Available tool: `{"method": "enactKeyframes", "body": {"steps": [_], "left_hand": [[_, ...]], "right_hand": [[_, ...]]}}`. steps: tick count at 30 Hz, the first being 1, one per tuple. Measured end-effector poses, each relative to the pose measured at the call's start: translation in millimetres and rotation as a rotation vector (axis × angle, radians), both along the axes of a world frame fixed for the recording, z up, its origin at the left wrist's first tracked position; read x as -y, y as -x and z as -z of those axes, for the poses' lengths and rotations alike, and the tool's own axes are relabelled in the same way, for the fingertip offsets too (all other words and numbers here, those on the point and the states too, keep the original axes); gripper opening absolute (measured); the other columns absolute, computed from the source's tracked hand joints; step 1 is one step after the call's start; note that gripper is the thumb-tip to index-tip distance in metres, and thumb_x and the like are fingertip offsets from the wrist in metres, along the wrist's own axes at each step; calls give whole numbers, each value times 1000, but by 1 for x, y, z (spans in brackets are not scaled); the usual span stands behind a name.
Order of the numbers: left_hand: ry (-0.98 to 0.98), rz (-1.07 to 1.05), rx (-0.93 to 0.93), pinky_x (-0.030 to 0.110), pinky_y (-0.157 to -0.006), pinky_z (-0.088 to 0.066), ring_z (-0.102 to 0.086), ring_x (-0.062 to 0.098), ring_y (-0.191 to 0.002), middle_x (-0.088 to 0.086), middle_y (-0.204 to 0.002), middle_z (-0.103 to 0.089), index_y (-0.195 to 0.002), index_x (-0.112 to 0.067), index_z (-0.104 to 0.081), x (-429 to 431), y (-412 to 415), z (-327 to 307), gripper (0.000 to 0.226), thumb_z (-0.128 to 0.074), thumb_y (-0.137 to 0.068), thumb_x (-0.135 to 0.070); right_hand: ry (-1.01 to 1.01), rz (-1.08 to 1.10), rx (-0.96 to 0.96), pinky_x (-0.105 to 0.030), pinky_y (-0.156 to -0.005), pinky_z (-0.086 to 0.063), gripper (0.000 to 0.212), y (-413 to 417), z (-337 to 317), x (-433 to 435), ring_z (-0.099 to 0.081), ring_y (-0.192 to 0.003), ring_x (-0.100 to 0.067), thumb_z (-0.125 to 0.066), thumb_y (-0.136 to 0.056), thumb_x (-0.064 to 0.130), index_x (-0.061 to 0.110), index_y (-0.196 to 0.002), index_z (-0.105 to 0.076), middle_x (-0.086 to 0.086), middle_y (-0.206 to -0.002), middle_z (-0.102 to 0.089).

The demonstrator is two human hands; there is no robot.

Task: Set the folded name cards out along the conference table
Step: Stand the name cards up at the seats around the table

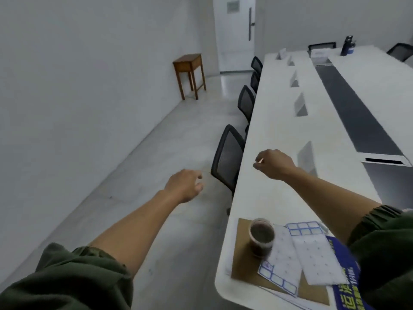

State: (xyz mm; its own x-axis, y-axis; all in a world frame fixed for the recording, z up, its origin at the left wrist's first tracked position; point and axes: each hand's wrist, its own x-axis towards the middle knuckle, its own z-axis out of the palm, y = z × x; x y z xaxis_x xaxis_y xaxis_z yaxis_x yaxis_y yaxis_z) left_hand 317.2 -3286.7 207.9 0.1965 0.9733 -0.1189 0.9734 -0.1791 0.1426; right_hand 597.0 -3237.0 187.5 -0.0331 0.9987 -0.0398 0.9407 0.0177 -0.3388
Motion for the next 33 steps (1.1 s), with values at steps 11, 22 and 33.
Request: {"method": "enactKeyframes", "body": {"steps": [11, 22, 33], "left_hand": [[-26, -332, -12, 37, -88, -49, -59, 23, -106, 4, -121, -62, -128, -22, -55, 19, 223, -1, 38, -47, -96, -40], [-40, -469, -66, 36, -87, -49, -59, 24, -105, 5, -118, -64, -126, -21, -56, -125, 401, -23, 37, -48, -95, -40], [-150, -413, -31, 36, -85, -49, -59, 24, -102, 5, -114, -65, -124, -21, -57, -343, 518, -68, 36, -48, -94, -40]], "right_hand": [[-15, -367, 61, -34, -82, -51, 34, 255, -8, -64, -62, -105, -26, -57, -91, 46, 26, -117, -65, -3, -118, -67], [-32, -450, 9, -33, -85, -47, 31, 444, -14, -229, -60, -108, -24, -58, -90, 44, 28, -115, -66, 0, -117, -67], [-118, -378, 57, -33, -80, -47, 33, 542, -65, -431, -61, -105, -24, -58, -91, 44, 27, -118, -65, 0, -117, -66]]}}
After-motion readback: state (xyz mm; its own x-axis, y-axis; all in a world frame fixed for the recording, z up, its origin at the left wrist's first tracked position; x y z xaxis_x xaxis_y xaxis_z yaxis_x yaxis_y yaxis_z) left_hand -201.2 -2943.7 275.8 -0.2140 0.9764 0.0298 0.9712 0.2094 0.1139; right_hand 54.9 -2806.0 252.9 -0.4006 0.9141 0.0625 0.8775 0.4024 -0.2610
